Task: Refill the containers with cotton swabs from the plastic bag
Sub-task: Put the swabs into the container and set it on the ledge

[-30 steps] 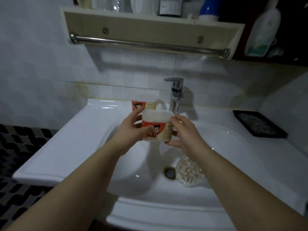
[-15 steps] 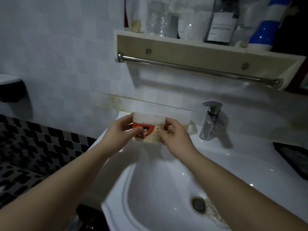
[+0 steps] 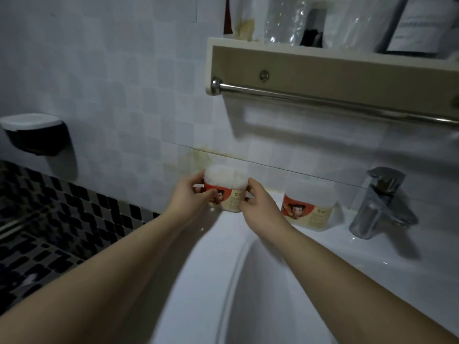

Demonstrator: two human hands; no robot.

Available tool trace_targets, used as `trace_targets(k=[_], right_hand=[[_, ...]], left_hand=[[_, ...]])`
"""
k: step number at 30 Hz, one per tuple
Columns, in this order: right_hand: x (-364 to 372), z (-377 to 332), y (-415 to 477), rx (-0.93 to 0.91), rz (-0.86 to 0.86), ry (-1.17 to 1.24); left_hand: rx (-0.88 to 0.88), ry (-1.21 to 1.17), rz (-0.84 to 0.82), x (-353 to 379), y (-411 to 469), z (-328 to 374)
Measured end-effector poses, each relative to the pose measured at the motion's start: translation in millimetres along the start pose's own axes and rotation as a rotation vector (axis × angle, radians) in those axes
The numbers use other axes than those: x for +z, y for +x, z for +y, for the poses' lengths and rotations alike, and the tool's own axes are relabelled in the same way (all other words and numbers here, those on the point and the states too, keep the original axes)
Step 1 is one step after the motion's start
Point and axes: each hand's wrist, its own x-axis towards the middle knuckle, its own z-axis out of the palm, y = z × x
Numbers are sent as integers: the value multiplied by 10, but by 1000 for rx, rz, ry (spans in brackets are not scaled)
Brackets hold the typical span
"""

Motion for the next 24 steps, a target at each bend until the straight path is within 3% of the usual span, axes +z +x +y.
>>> trace_targets(k=[4,6,11,15,19,24], right_hand=[[-5,123,125,-21,-51,-29],[-38,70,92,-10,-51,-55],[-174,13,-206,-34,44,-91],[-402,82,-409,-146,261,-177],[-740,174,-591,-202,454,-245],[-1101,431,-676,-60,540,-252]], left_hand=[[-31,36,25,6,89,-64],[-40,175,78,12,97,-85],[55,369,226,105,-126,52],[81,332,153,368,-284,274],[87,318,-21,755,-437,492],[24,247,-186,1162,-580,540]])
